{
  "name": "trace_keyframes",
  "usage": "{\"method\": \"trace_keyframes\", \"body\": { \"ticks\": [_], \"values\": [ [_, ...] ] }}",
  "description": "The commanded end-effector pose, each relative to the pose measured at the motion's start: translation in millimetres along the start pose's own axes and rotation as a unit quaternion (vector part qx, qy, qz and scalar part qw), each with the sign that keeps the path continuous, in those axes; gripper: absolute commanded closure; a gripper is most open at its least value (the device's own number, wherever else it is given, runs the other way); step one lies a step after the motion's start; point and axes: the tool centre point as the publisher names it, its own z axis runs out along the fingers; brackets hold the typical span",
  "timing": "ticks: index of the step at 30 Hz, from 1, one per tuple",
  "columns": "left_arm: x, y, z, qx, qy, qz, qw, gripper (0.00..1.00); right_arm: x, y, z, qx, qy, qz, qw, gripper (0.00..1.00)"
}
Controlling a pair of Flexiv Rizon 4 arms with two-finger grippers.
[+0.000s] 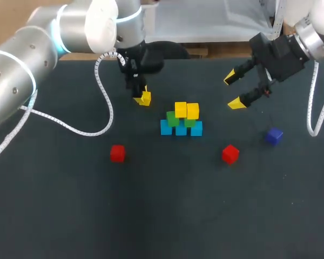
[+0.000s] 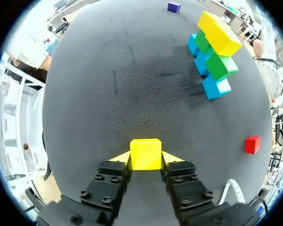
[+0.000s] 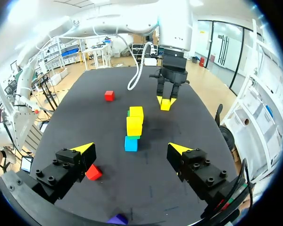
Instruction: Place the blue cubes, place green cubes on the blue cubes, place the yellow cubes on the green cubes, then place the red cubes on the yellow cubes, and place purple cube on the red cubes.
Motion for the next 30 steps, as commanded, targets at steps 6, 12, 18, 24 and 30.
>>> {"method": "trace_keyframes", "body": {
  "ticks": [6,12,18,24,30],
  "values": [
    [1.5,-16.7,-4,0.0,-0.01,-0.013,1.0,1.0,0,0,0,0.0,-0.001,0.0,1.0,0.0],
    [7.3,-41.0,-7,0.011,-0.017,-0.056,0.998,1.0,0,0,0,0.0,-0.001,0.0,1.0,0.0],
    [3.1,-68.6,-13,0.018,-0.028,-0.081,0.996,1.0,0,0,0,0.0,-0.001,0.0,1.0,0.0],
    [-9.1,-90.6,-16,0.017,-0.033,-0.095,0.995,1.0,0,0,0,0.0,-0.001,0.0,1.0,0.0],
    [-19.1,-104.3,-26,-0.005,-0.045,-0.105,0.993,1.0,0,0,0,0.0,-0.001,0.0,1.0,0.0]
  ]
}}
